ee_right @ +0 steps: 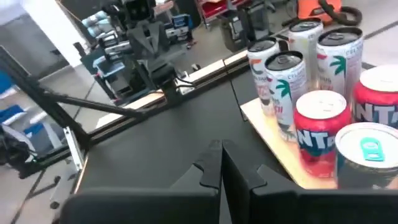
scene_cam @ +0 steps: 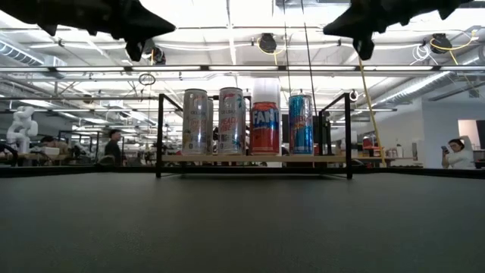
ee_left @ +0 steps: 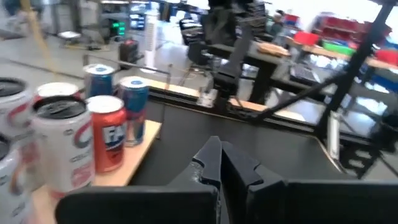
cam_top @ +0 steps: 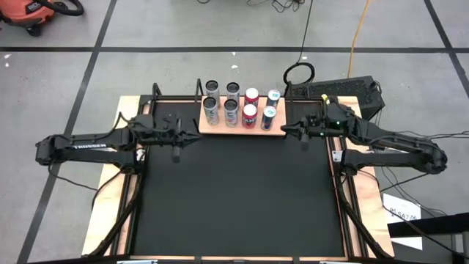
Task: Place canned beverage on shelf
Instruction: Return to Home Position
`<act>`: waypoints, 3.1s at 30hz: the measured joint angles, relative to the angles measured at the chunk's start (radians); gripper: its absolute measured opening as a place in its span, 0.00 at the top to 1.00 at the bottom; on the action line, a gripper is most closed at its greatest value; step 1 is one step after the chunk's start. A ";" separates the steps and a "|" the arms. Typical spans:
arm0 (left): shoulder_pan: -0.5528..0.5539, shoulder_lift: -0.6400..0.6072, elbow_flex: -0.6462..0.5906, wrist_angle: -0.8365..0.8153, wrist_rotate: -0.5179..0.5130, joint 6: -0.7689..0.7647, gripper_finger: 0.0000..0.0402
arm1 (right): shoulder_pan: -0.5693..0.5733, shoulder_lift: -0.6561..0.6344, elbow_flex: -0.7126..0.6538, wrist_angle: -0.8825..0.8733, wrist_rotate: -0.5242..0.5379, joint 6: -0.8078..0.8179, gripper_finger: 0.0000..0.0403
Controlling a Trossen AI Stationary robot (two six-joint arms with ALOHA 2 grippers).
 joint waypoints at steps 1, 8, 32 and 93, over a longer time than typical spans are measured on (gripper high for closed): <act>0.000 -0.004 0.000 0.000 0.019 0.025 0.98 | 0.000 -0.004 0.000 -0.004 -0.003 -0.001 1.00; -0.014 -0.125 -0.020 0.005 0.051 0.182 0.98 | 0.001 -0.088 0.000 -0.004 -0.104 -0.280 1.00; -0.012 -0.462 -0.268 -0.077 -0.032 0.209 0.98 | -0.043 -0.177 -0.260 0.174 -0.178 -0.236 1.00; -0.019 -0.771 -0.365 -0.290 0.050 0.157 1.00 | 0.247 -0.527 -0.657 0.467 0.064 -0.073 1.00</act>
